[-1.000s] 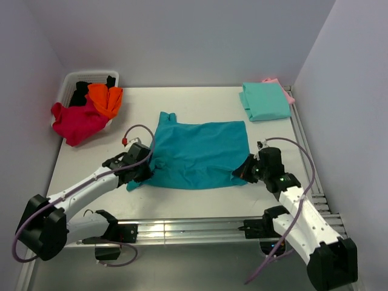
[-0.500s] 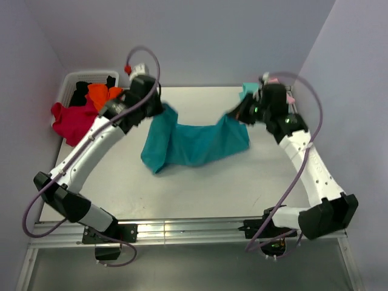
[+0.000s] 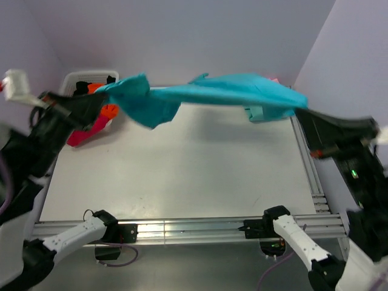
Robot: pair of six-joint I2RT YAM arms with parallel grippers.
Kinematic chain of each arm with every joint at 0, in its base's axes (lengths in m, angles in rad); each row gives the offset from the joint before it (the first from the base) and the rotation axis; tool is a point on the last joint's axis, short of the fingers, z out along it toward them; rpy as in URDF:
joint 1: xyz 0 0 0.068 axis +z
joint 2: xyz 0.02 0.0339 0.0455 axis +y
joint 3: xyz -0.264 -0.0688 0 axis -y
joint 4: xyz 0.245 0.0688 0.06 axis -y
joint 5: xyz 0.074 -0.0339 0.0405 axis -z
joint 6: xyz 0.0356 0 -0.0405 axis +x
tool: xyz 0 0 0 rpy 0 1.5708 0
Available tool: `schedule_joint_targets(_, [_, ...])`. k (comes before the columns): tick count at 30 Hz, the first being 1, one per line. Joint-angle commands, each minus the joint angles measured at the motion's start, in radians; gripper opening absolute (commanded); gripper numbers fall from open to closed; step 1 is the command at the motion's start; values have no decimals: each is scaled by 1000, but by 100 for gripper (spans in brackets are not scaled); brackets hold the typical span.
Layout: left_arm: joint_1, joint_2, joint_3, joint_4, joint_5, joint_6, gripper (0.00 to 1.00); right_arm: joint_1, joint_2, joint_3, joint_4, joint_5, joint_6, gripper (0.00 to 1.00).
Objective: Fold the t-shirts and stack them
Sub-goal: Flatten out the tshirt
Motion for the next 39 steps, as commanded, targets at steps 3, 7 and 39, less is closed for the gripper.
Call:
schedule_joint_targets(3, [-3,-250,-141,36,123,-20,0,5,-185,-61,-57,61,-120,0])
schedule_joint_targets(7, [-1,-327,-97,-79,129,-27,0,5,-241,2,-176,84,-178,0])
schedule_joint_targets(39, [294,760,-513,582,-81,243,0,-40,645,-695,495,581,-131,0])
